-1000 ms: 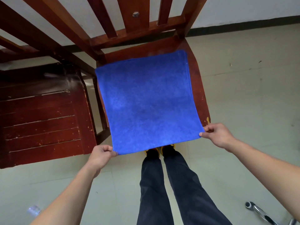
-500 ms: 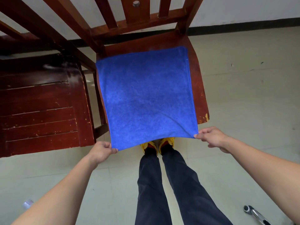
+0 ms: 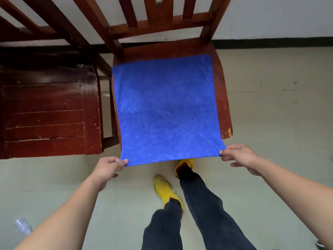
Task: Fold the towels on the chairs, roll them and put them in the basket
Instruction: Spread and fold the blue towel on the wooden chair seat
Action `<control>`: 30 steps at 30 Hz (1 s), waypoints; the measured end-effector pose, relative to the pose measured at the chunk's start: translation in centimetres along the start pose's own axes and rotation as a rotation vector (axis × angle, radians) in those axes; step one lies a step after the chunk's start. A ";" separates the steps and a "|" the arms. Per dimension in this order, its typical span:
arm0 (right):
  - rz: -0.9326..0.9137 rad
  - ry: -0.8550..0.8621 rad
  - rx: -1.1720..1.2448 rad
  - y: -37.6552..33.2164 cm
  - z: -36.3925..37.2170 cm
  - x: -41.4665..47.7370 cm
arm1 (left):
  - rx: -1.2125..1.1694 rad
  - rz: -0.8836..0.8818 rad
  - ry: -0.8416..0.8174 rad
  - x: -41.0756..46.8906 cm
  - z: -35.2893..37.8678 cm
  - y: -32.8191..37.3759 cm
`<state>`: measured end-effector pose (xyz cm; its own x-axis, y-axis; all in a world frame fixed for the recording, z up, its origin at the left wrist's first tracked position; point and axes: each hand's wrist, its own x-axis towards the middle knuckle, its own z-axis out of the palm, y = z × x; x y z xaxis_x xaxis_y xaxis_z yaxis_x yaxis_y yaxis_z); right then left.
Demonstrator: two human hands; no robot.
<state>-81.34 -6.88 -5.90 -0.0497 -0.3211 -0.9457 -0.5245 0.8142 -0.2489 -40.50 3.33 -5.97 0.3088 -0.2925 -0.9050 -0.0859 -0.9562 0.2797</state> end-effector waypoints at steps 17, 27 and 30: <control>-0.054 0.205 0.468 3.6 3.4 -5.1 | -0.607 -0.058 0.127 -5.5 0.9 -4.3; -0.061 0.124 0.575 1.5 2.0 -8.1 | -0.457 0.048 0.018 -8.1 -1.2 -2.2; -0.124 0.136 0.559 -2.0 1.2 -7.8 | -0.386 0.145 0.059 -7.4 -1.9 1.4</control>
<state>-78.87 -5.38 1.67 -0.1441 -0.4592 -0.8766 -0.0070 0.8863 -0.4631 -41.10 4.15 1.77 0.3748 -0.4124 -0.8303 0.2251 -0.8283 0.5130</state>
